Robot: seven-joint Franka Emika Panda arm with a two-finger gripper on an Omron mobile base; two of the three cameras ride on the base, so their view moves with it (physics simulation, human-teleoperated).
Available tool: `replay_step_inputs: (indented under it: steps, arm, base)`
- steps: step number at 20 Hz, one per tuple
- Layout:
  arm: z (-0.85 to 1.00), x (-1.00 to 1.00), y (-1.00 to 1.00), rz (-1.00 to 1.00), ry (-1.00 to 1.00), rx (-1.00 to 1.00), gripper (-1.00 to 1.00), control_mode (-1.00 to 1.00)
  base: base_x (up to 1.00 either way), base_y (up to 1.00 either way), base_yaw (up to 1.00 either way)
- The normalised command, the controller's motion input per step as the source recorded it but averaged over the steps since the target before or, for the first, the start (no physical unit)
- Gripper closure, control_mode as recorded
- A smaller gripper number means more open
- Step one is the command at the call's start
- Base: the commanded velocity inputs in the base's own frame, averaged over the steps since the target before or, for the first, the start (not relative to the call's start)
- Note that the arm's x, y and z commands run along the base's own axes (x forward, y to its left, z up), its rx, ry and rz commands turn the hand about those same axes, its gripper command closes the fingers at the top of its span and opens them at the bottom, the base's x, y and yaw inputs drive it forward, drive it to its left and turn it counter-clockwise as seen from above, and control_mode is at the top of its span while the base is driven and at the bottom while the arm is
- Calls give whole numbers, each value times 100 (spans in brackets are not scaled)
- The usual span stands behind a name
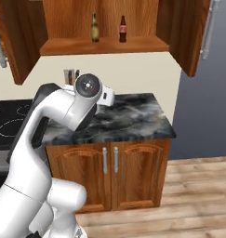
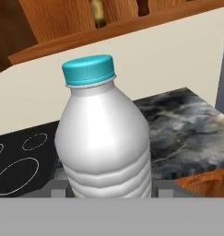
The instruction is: Pick the bottled drink, beer, bottled water from the counter and place them in the open cabinet.
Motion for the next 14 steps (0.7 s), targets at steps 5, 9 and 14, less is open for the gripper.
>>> replay_step_inputs:
  steps: [5,9,14]
  arm:
    - [0,0,0,0,0,0,100,100]
    - [0,0,0,0,0,0,100,100]
    - [0,0,0,0,0,0,100,100]
  base:
    - [61,-1,26]
    - [61,-32,24]
    - [58,-39,21]
